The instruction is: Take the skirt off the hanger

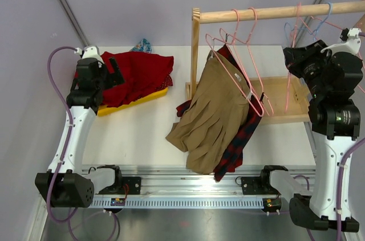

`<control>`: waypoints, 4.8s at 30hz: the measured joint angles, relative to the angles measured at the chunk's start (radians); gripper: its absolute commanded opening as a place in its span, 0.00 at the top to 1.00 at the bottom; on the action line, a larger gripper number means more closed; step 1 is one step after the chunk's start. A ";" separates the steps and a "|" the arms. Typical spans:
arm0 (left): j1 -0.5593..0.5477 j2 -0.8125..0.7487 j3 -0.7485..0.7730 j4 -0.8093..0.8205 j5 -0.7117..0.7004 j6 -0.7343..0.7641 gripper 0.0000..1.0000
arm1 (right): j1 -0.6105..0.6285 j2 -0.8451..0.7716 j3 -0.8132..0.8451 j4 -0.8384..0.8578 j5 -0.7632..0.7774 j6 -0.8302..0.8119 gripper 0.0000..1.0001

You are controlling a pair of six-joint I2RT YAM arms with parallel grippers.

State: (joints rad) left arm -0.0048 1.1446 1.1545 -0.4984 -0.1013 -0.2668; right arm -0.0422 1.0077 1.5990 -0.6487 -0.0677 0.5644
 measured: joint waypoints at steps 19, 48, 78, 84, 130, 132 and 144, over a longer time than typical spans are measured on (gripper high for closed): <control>0.000 -0.007 0.000 0.000 0.011 0.000 0.01 | -0.002 0.073 0.285 0.011 -0.213 0.000 0.18; 0.000 -0.018 -0.003 0.000 0.011 0.000 0.01 | 0.016 0.109 -0.061 0.118 -0.494 0.089 0.40; 0.000 -0.018 -0.003 0.000 0.012 0.001 0.01 | 0.077 0.098 0.009 0.108 -0.430 0.077 0.45; 0.000 -0.018 -0.003 0.000 0.012 0.002 0.01 | 0.100 0.132 -0.008 0.107 -0.440 0.078 0.49; -0.548 -0.010 0.434 -0.016 -0.012 0.125 0.01 | 0.160 0.101 0.274 -0.222 -0.120 -0.158 1.00; -0.637 -0.015 0.470 -0.018 -0.029 0.129 0.01 | 0.160 0.080 0.273 -0.235 -0.112 -0.160 1.00; -1.029 0.063 0.558 -0.074 -0.119 0.166 0.01 | 0.160 -0.054 0.306 -0.346 -0.105 -0.165 1.00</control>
State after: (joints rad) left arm -1.0336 1.2076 1.7126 -0.5728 -0.2199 -0.1005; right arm 0.1181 0.9539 1.9045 -0.9951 -0.1726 0.3992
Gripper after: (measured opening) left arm 0.987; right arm 0.022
